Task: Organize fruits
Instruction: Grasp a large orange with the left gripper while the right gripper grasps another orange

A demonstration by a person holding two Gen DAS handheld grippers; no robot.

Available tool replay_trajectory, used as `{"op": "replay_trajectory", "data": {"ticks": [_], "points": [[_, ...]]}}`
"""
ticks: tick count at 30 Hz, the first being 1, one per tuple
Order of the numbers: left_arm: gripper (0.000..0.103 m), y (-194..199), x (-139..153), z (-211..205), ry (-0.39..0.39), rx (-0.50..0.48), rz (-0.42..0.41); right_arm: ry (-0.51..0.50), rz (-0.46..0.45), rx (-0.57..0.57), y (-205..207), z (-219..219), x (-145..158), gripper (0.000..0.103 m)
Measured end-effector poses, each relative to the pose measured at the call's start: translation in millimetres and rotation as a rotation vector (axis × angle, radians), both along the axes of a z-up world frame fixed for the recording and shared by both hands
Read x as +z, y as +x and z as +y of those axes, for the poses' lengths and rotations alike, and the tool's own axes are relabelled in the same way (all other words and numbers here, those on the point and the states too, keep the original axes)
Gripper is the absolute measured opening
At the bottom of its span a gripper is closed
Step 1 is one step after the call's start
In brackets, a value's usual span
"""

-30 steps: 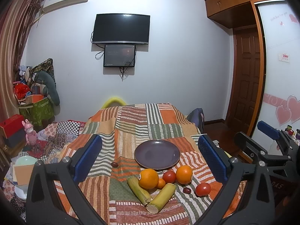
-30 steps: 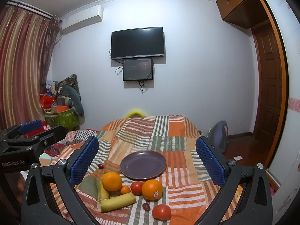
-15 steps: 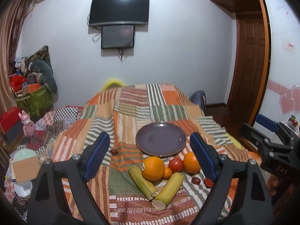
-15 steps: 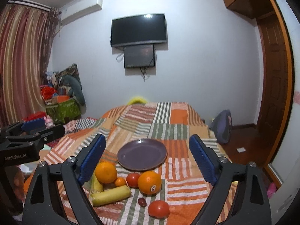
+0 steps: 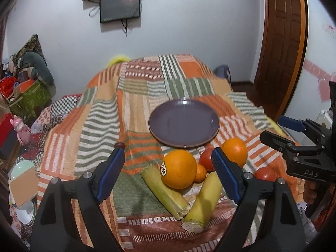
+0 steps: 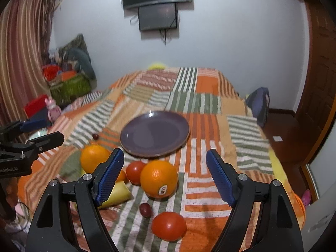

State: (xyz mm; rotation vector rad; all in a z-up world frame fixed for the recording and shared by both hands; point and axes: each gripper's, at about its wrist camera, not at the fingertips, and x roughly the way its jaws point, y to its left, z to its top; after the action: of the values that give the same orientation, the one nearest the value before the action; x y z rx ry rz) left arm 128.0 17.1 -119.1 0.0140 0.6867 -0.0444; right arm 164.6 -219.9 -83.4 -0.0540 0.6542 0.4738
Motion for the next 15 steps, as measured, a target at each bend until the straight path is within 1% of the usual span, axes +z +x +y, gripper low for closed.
{"op": "replay_trajectory", "data": {"ticks": [5, 7, 9, 11, 15], "points": [[0.085, 19.6, -21.7, 1.6, -0.025, -0.020, 0.076, -0.030, 0.093, 0.019, 16.8, 3.0, -18.6, 0.084], [0.085, 27.0, -29.7, 1.9, -0.035, -0.027, 0.103, -0.051, 0.115, 0.023, 21.5, 4.4, -24.0, 0.084], [0.085, 33.4, -37.1, 2.1, -0.049, -0.034, 0.127, -0.070, 0.137, 0.033, 24.5, 7.2, -29.2, 0.088], [0.085, 37.7, -42.3, 2.3, -0.060, -0.037, 0.143, -0.076, 0.150, 0.043, 29.2, 10.6, -33.0, 0.097], [0.085, 44.4, -52.7, 0.2, -0.061, -0.040, 0.168, -0.081, 0.150, 0.048, 31.8, 12.0, -33.4, 0.102]]}}
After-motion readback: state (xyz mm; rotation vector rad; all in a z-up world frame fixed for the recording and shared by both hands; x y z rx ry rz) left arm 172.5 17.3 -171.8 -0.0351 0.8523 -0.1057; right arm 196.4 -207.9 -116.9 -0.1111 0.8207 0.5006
